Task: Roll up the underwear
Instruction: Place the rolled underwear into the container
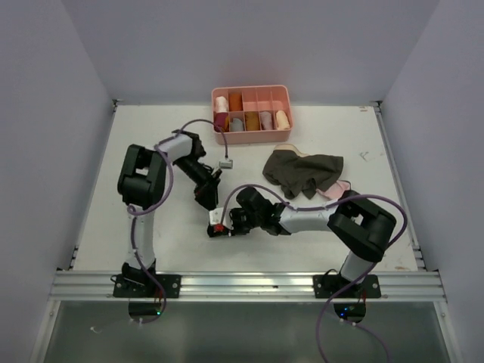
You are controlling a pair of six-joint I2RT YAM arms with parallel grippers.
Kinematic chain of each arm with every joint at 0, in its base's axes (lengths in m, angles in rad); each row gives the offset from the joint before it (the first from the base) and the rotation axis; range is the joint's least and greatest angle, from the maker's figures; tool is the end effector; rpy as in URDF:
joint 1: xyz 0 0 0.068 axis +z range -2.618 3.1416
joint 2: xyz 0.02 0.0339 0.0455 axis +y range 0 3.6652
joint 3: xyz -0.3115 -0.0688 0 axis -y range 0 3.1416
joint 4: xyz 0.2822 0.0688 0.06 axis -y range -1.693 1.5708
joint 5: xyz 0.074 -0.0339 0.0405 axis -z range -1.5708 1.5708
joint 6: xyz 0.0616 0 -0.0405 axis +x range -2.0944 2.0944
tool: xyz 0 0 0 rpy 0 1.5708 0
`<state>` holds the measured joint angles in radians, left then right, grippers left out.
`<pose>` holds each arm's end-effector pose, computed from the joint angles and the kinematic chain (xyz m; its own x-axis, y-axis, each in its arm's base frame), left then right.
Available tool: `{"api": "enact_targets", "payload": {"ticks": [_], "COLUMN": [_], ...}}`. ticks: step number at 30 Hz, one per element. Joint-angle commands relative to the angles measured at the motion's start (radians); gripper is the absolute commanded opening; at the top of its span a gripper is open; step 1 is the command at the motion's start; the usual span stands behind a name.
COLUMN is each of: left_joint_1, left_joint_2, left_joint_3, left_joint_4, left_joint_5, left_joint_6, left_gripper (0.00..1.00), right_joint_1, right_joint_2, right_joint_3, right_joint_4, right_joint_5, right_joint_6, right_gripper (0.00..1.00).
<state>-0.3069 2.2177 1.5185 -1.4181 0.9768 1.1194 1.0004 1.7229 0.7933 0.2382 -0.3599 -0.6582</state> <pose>0.3716 -0.1713 0.1337 -0.5726 0.7098 -0.4104 0.6275 0.0572 -0.7765 0.1899 0.3362 0.1472 0.2991 -0.5940 -0.7468 -0.9497 -0.1091 -0.2936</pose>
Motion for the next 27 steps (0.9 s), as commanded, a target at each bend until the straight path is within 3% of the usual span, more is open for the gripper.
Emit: {"api": "enact_targets", "payload": {"ticks": [1, 7, 11, 13, 14, 15, 19, 23, 27], "left_joint_1": [0.147, 0.345, 0.361, 0.361, 0.361, 0.361, 0.359, 0.358, 0.358], "left_joint_2": [-0.201, -0.551, -0.788, -0.925, -0.966, -0.999, -1.052, -1.040, -1.066], "left_joint_3": [0.135, 0.095, -0.067, -0.188, -0.230, -0.285, -0.307, -0.330, -0.408], "left_joint_4": [0.195, 0.493, 0.857, 0.997, 1.068, 1.149, 1.098, 1.041, 1.055], "left_joint_5": [-0.058, -0.156, -0.335, -0.400, -0.523, -0.579, -0.505, -0.474, -0.434], "left_joint_6": [-0.061, -0.291, -0.558, -0.669, -0.842, -0.890, -0.905, -0.980, -1.035], "left_gripper": [1.00, 1.00, 1.00, 1.00, 1.00, 1.00, 1.00, 1.00, 1.00], "right_joint_1": [-0.031, -0.164, -0.273, -0.319, -0.335, -0.347, -0.396, -0.411, -0.425], "right_joint_2": [-0.031, -0.039, -0.025, -0.010, 0.013, 0.029, 0.176, 0.409, 0.657], "right_joint_3": [0.072, 0.292, 0.521, 0.595, 0.668, 0.707, 0.924, 1.223, 1.567], "right_joint_4": [-0.164, -0.325, -0.425, -0.445, -0.447, -0.447, -0.409, -0.430, -0.380], "right_joint_5": [-0.010, 0.058, 0.189, 0.347, 0.392, 0.436, 0.752, 0.963, 1.075], "right_joint_6": [0.100, 0.340, 0.448, 0.466, 0.459, 0.453, 0.396, 0.364, 0.319], "right_gripper": [0.00, 0.00, 0.00, 0.00, 0.00, 0.00, 0.00, 0.00, 0.00]}}
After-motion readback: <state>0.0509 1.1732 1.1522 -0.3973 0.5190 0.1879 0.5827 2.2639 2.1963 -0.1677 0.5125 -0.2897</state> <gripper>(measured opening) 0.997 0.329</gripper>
